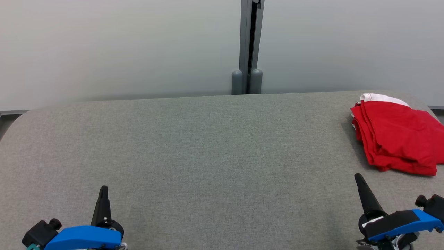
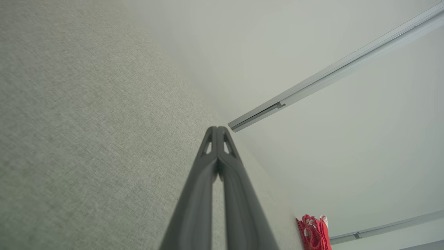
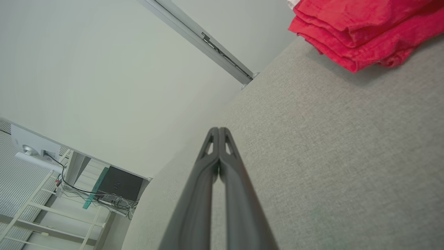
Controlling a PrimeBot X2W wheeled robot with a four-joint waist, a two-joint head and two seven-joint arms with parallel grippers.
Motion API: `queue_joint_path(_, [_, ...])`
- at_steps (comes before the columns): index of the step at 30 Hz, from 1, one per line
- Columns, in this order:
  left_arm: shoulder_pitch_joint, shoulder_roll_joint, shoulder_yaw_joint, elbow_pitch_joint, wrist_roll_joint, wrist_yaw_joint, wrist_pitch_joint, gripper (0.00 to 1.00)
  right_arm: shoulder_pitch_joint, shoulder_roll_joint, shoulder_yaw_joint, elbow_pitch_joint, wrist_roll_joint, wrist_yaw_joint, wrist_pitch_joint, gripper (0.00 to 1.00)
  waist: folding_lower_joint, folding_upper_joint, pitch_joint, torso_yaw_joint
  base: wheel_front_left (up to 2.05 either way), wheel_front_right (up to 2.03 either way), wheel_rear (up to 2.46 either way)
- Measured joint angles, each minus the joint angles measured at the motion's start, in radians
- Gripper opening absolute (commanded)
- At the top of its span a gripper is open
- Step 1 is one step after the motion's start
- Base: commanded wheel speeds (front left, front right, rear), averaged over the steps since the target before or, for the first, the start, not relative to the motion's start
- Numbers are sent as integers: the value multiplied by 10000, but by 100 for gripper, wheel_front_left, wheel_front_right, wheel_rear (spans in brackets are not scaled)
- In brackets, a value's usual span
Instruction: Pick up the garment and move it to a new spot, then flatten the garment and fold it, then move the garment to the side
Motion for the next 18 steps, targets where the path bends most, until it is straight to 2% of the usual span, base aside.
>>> queue_joint_path(18, [-209,-73,297,-194,-1747,0,531,0,-182,31,-121,98,1954,-2,100,0,0,-2,32,4,0,0,0])
